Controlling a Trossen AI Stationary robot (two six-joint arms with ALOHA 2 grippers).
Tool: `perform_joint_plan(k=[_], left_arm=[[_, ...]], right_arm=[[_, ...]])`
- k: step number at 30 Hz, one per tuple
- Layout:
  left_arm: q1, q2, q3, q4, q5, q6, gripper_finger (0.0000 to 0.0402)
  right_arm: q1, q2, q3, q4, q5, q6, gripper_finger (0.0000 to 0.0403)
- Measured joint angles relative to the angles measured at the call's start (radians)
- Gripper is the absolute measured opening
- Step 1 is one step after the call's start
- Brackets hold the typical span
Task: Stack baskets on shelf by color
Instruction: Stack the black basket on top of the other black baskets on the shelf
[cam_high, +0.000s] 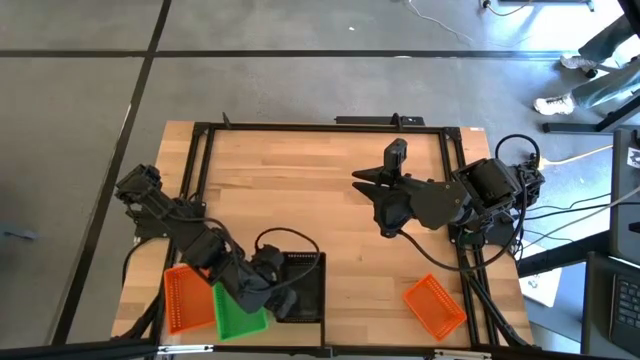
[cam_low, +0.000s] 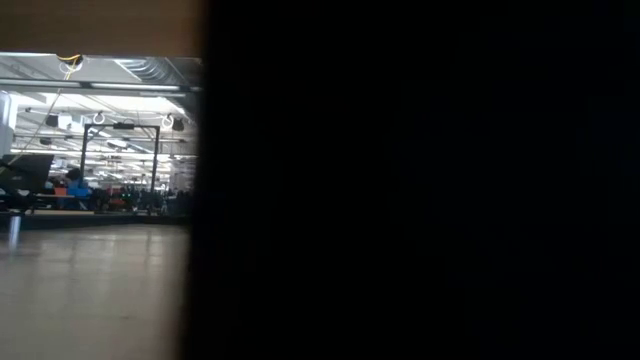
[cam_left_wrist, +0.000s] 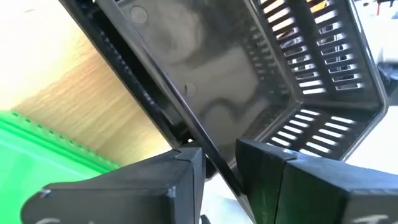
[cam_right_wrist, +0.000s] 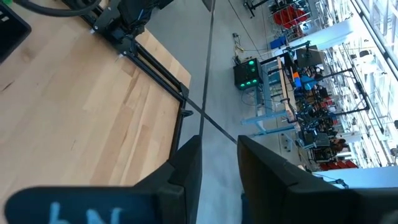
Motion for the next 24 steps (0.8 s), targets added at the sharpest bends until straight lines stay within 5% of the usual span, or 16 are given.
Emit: perform_joint_plan(k=[17, 24], left_arm=[[0.006, 0.000, 0.000, 0.003, 0.021, 0.034, 0.0072], [0.006, 0.000, 0.000, 0.002, 0.040, 0.003, 0.0075]], right_arm=[[0.000, 0.000, 0.000, -0.001, 0.000, 0.047, 0.0105], [0.000, 0.000, 0.000, -0.007, -0.093, 0.047, 0.0105]])
